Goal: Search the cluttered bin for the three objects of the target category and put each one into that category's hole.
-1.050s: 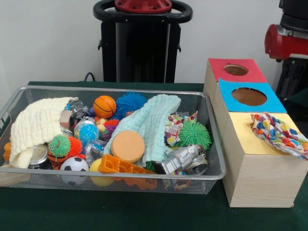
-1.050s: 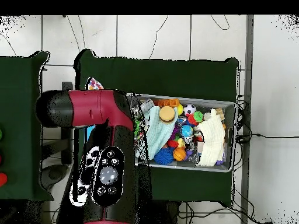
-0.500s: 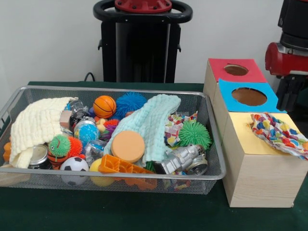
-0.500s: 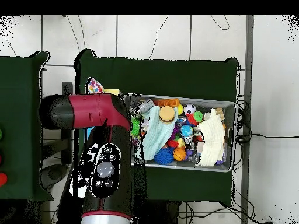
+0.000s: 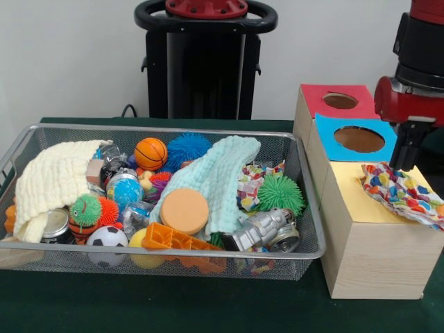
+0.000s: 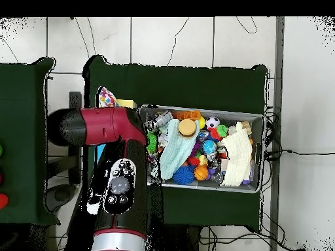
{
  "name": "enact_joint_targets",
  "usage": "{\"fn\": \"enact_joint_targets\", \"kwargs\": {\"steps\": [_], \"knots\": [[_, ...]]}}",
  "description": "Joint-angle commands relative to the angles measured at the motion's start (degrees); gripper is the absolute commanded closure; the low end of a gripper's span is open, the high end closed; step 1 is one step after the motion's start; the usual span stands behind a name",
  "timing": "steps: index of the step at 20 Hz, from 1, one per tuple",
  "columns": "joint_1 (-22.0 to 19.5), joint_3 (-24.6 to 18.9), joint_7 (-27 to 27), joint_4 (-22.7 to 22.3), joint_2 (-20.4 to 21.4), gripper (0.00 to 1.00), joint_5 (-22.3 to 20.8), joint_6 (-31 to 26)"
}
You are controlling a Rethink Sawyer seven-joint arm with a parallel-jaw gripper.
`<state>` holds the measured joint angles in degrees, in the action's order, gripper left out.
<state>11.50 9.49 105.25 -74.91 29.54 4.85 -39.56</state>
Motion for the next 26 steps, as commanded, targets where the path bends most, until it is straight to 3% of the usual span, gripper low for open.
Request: {"fn": "enact_joint_targets", "kwargs": {"steps": [1, 22, 26], "knots": [[-0.15, -3.35, 9.82, -4.54, -3.34, 1.0, 0.15, 3.05], [-0.38, -1.97, 10.32, -2.0, -6.41, 1.0, -0.17, 6.67], [-0.11, -0.05, 10.51, -1.27, -6.64, 1.0, -1.39, 7.29]]}}
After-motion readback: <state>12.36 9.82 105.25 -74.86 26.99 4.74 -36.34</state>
